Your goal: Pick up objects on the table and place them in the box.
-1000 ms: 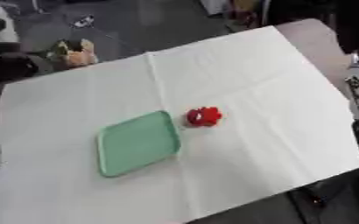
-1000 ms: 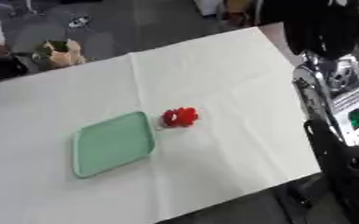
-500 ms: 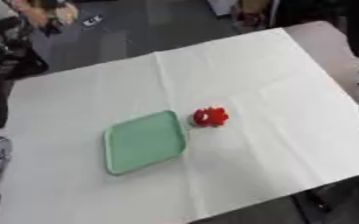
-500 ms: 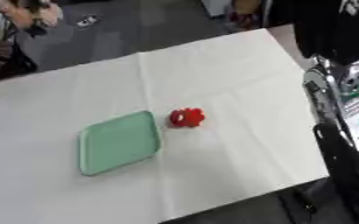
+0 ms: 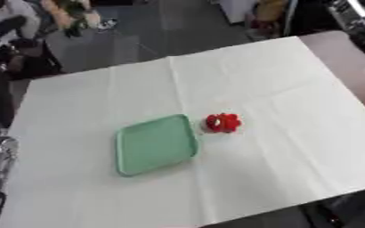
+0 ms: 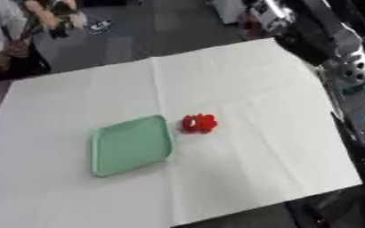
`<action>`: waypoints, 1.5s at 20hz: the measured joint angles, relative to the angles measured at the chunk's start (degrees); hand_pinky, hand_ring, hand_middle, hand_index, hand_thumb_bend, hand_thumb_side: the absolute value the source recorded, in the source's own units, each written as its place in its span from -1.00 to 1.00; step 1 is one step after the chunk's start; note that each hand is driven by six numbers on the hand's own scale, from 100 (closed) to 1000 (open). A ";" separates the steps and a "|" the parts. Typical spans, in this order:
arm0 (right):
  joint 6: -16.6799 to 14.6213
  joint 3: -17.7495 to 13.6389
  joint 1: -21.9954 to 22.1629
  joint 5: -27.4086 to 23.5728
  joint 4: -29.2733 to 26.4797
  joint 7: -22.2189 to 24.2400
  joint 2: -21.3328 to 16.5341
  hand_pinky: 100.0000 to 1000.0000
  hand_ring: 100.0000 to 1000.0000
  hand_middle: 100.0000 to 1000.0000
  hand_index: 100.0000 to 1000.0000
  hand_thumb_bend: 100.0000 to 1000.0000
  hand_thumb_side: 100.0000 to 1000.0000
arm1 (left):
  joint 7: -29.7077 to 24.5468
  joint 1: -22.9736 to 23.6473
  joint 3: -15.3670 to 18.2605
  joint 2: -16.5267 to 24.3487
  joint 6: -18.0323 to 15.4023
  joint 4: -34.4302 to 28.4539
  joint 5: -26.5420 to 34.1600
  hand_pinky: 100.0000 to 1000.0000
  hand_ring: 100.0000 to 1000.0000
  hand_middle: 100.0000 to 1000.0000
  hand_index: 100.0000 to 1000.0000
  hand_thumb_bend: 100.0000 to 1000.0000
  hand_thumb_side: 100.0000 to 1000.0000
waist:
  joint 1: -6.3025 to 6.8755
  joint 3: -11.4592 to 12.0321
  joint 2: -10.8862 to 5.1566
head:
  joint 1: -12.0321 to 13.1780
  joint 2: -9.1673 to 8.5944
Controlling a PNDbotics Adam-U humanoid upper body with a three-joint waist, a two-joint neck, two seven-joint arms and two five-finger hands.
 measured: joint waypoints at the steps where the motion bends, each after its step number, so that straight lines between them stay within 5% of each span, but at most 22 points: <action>1: -1.12 1.12 -1.67 2.06 1.73 2.13 -0.42 0.26 0.53 0.60 0.69 -0.64 0.91 | -0.01 0.00 -0.01 0.00 0.01 0.00 0.00 0.18 0.40 0.68 0.79 -0.50 0.79 | 0.00 0.02 0.00 | -0.12 0.00; 9: -10.39 6.60 -10.04 14.97 16.82 10.26 1.44 0.54 0.66 0.70 0.74 -0.57 1.00 | -0.28 0.01 -0.03 0.00 0.17 0.01 0.00 0.18 0.40 0.68 0.79 -0.49 0.79 | -0.07 0.42 -0.02 | -1.10 0.00; 20: -16.86 8.44 -10.45 26.69 27.91 6.23 5.29 0.55 0.64 0.68 0.73 -0.45 1.00 | -0.44 -0.04 -0.35 -0.03 0.29 0.00 0.04 0.18 0.40 0.67 0.78 -0.49 0.79 | -0.08 0.90 0.10 | -1.57 0.00; 22: -17.56 8.80 -9.58 27.95 29.19 5.77 5.29 0.57 0.64 0.68 0.73 -0.32 1.00 | -0.46 -0.04 -0.35 -0.04 0.30 0.00 0.04 0.18 0.40 0.67 0.78 -0.49 0.79 | -0.08 0.90 0.16 | -1.55 0.00; 23: -17.97 8.99 -9.14 28.34 29.78 5.70 5.30 0.58 0.63 0.64 0.70 0.04 1.00 | -0.46 -0.04 -0.35 -0.04 0.30 0.00 0.04 0.18 0.40 0.67 0.78 -0.50 0.79 | -0.07 0.89 0.23 | -1.49 0.00; 24: -18.37 9.08 -8.82 28.48 30.38 5.68 5.31 0.58 0.63 0.65 0.71 -0.03 1.00 | -0.46 -0.04 -0.35 -0.04 0.30 0.00 0.04 0.18 0.40 0.67 0.78 -0.49 0.79 | -0.05 0.87 0.35 | -1.30 -0.01; 25: -18.80 9.13 -8.56 28.47 30.91 5.73 5.32 0.57 0.62 0.62 0.68 0.17 1.00 | -0.46 -0.04 -0.35 -0.04 0.30 0.00 0.05 0.18 0.40 0.67 0.78 -0.50 0.79 | -0.02 0.84 0.44 | -0.99 -0.01; 30: -20.06 9.24 -7.65 28.11 32.48 5.93 5.17 0.56 0.62 0.59 0.67 0.18 1.00 | -0.46 -0.04 -0.35 -0.04 0.31 0.00 0.05 0.18 0.40 0.67 0.78 -0.50 0.79 | 0.00 0.80 0.45 | 0.00 -0.02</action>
